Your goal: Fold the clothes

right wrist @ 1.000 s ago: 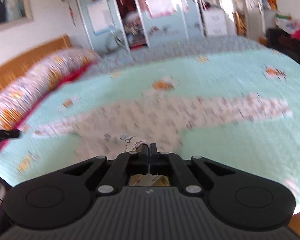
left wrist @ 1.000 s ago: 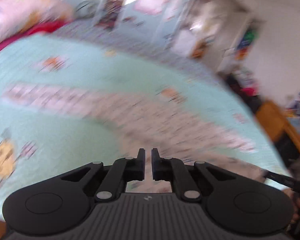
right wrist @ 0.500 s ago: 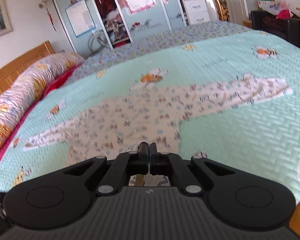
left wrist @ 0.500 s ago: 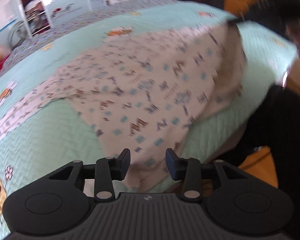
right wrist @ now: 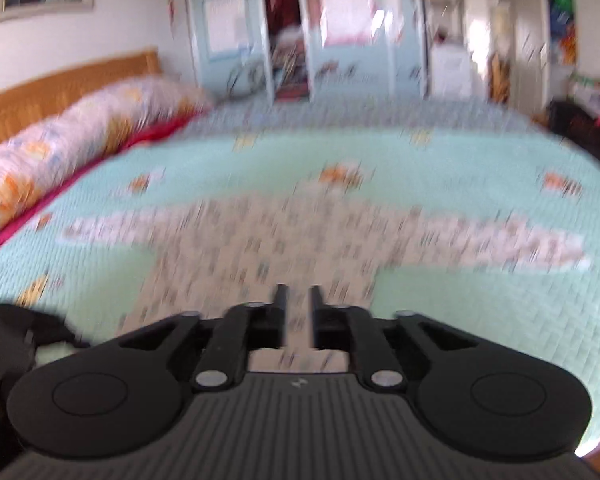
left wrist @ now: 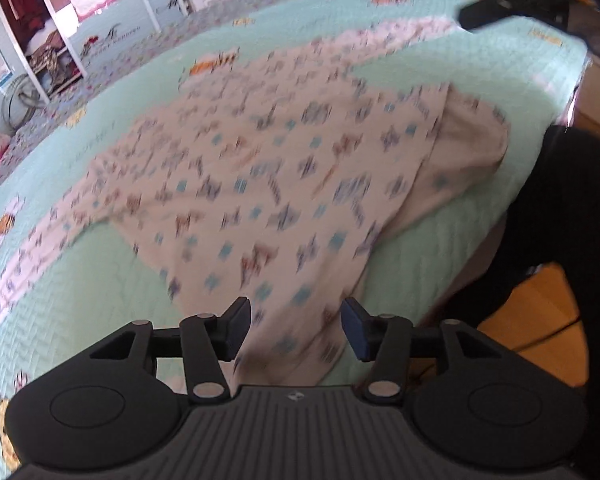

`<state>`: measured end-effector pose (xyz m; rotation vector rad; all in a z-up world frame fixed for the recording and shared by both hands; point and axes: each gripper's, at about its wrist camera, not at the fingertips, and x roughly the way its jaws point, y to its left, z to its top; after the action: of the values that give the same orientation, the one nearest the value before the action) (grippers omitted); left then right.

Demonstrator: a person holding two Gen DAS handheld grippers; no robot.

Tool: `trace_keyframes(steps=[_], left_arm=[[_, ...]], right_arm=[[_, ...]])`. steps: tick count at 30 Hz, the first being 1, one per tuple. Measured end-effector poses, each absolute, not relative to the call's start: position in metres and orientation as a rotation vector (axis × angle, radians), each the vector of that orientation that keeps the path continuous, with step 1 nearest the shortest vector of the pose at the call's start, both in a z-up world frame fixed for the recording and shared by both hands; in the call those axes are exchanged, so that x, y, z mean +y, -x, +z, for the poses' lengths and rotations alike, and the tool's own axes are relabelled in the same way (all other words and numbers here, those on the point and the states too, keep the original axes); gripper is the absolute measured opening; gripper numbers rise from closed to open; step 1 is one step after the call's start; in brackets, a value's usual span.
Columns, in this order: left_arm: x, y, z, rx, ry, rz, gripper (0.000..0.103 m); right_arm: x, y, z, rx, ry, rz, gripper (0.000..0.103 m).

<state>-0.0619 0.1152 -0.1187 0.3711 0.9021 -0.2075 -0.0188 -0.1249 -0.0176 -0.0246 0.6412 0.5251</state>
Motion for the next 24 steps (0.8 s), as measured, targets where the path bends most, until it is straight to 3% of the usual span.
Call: trace_keyframes(steps=[5,11,13,15,16,24], left_arm=[[0.126,0.071,-0.126,0.923,-0.377,-0.202,0.053],[0.128,0.063,-0.124,0.906,-0.438,-0.193,0.053],[0.131,0.059,-0.127,0.918,-0.421,-0.209,0.041],[0.129,0.058,-0.130,0.912,-0.416,-0.221,0.012],[0.128,0.060,-0.129,0.893,-0.417,-0.218,0.009],[0.161,0.109,-0.081,0.762,-0.313,-0.068,0.006]], right_arm=[[-0.109,0.032,-0.050,0.759,-0.011,0.562,0.034],[-0.105,0.033,-0.062,0.814,-0.073,0.557,0.038],[-0.108,0.033,-0.062,0.815,-0.086,0.542,0.042],[-0.114,0.030,-0.065,0.827,-0.112,0.525,0.044],[-0.117,0.027,-0.067,0.835,-0.124,0.521,0.044],[-0.123,0.027,-0.065,0.829,-0.134,0.501,0.045]])
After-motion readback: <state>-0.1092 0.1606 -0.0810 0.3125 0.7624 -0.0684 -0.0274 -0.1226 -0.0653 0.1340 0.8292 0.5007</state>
